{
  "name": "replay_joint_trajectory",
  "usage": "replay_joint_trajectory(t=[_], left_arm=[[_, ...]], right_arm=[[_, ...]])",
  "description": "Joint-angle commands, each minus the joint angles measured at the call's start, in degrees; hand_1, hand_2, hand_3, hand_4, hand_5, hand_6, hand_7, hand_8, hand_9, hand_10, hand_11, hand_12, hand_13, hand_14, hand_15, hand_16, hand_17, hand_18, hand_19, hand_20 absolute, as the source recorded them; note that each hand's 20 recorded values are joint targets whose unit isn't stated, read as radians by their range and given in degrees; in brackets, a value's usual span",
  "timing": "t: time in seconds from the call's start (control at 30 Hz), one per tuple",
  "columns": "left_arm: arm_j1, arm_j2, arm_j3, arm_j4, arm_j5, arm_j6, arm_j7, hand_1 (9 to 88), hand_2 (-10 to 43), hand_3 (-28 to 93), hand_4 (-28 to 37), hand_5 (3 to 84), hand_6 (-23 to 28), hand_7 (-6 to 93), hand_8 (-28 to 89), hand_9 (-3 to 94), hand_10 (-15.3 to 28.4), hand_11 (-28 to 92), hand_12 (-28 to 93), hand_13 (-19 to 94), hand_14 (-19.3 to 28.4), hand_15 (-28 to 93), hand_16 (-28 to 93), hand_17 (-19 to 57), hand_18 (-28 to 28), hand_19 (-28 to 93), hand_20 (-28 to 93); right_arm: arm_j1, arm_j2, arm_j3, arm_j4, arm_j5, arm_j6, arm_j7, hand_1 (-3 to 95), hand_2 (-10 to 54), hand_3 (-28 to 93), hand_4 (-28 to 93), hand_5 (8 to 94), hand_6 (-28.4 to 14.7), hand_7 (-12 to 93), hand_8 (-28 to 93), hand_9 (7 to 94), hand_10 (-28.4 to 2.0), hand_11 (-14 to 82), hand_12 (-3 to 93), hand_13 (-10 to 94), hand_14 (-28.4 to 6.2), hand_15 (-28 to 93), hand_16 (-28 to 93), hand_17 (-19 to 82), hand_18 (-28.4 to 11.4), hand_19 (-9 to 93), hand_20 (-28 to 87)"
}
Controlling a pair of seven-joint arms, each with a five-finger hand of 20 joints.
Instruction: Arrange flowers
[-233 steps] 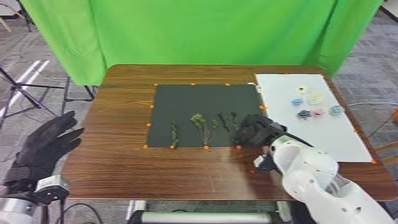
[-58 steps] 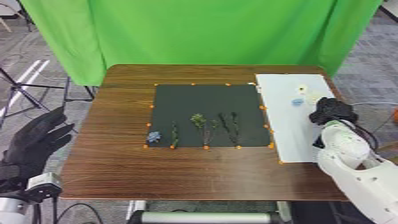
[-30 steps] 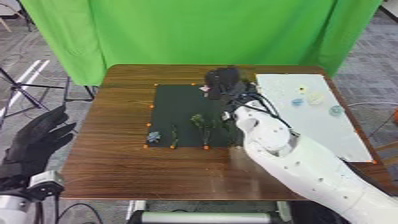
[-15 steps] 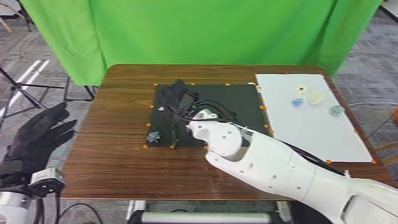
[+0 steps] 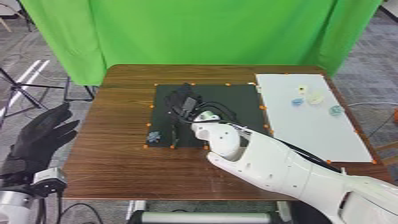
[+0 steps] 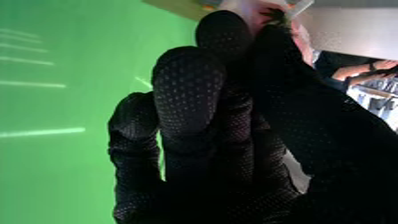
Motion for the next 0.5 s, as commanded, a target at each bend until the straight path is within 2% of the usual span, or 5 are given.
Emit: replay_joint_trajectory(t=[0.03,0.17,0.5], left_arm=[[0.52,0.34,-0.23,-0.01,-0.33,0.64,-0.50,27.3,-1.7,72,-26.0,27.3,1.6,24.4,-13,22.1,10.2,22,17,20,13.4,30,2,-8.6,19.4,43,10],[0.19,0.13,-0.12,0.09,-0.11,0.10,-0.67,27.4,-1.7,72,-26.1,27.3,1.6,24.5,-13,22.2,10.2,22,17,20,13.3,31,2,-8.6,19.4,43,10],[0.12,-0.26,-0.15,0.14,0.06,-0.13,-0.89,27.4,-1.6,72,-25.9,27.4,1.6,24.6,-13,22.3,10.3,22,17,20,13.4,31,2,-8.6,19.4,43,9]], right_arm=[[0.11,-0.26,1.46,-0.06,-1.56,-1.97,-0.13,48.1,-9.5,80,-28,68.8,3.1,47,-3,86.0,-5.0,14.4,48.8,77,-3.3,58,31,30,-18.8,83,51],[-0.05,-0.28,2.06,-0.12,-1.44,-2.74,-0.17,45.7,-9.5,79,-28,66.6,3.2,47,-3,84.4,-5.0,14.0,48.0,76,-3.4,59,30,30,-18.9,82,51],[-0.30,-0.08,2.38,-0.23,-2.17,-4.96,-0.23,44.1,-9.5,79,-28,64.6,3.0,47,-3,81.3,-5.5,17.0,45.4,73,-3.4,60,29,28,-18.7,82,52]])
